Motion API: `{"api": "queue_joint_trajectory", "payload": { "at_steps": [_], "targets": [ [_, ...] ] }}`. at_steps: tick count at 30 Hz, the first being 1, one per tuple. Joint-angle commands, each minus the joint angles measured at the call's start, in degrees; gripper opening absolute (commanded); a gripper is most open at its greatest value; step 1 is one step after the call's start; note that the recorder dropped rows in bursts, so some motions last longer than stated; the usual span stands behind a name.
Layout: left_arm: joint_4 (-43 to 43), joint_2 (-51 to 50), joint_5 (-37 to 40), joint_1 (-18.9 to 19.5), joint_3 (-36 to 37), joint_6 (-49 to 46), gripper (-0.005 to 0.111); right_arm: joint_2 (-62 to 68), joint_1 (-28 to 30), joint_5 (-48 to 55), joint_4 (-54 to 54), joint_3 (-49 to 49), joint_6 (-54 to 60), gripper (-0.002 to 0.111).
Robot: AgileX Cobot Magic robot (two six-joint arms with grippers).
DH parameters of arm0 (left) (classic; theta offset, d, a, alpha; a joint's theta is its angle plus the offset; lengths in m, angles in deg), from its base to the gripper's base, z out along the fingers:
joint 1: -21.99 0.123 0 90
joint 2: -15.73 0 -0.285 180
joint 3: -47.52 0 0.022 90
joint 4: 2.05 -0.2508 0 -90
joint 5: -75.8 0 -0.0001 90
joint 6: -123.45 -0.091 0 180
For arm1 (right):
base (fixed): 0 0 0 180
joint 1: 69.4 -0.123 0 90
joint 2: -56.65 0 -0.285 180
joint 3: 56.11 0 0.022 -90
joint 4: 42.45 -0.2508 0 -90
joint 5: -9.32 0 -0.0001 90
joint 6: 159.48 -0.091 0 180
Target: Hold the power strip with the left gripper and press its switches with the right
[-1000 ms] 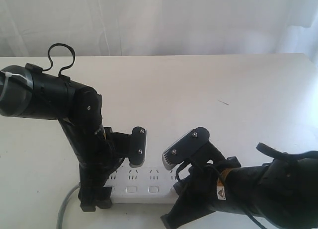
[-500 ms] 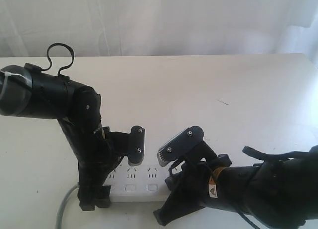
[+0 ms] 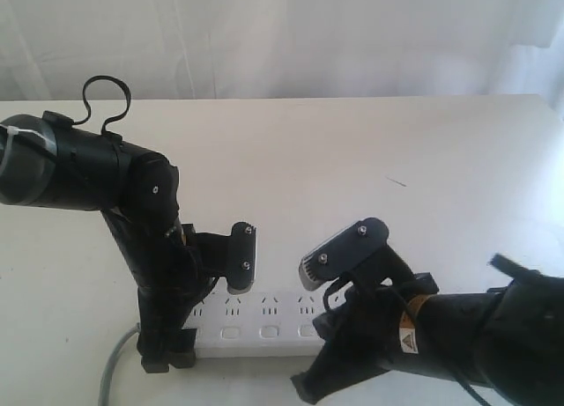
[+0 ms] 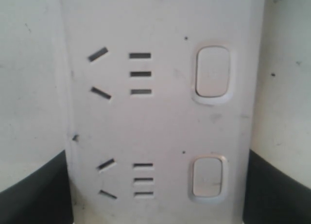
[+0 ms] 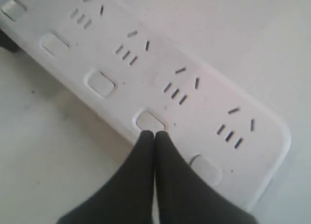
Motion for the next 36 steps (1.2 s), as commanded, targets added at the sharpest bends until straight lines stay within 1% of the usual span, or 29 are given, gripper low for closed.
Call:
{"api": "queue_joint_trajectory", "payload": {
  "at_steps": [1,5,12,16,18,22,28,31,36],
  "targets": [
    [-2.04,-2.49,2.05,-0.11,1.57,-1.08,0.000,-7.80,0.29,-3.05,-0.11,-0.21,0.07,0.000],
    [-1.88,-2.49,2.28,-0.11,1.57,-1.08,0.000,-14.93,0.29,-3.20,-0.11,-0.21,1.85,0.000],
    [-1.63,-2.49,3.06,-0.11,1.57,-1.63,0.000,-15.36,0.29,2.37,-0.11,-0.21,8.10,0.000],
    [-0.72,-2.49,3.83,-0.11,1.57,-3.25,0.000,-15.36,3.60,2.38,0.00,-0.21,8.68,0.000],
    [-0.72,-2.49,3.83,-0.11,1.57,-3.58,0.000,-15.26,4.72,2.63,0.17,-0.41,13.08,0.000],
    [-0.06,-2.49,2.89,-0.11,1.57,-3.83,0.000,-13.91,4.73,2.84,0.17,-0.41,13.86,0.000],
    [0.15,-2.49,3.17,-0.11,1.57,-3.83,0.000,-7.44,4.73,7.53,-0.41,-0.41,13.32,0.000],
    [0.38,-2.49,3.04,-0.11,1.57,-3.83,0.000,-3.14,4.73,6.57,-0.41,-0.17,11.13,0.000],
    [0.49,-2.49,3.31,-0.11,1.57,-3.83,0.000,0.45,4.73,3.15,-0.41,-0.08,10.42,0.000]
  ]
}}
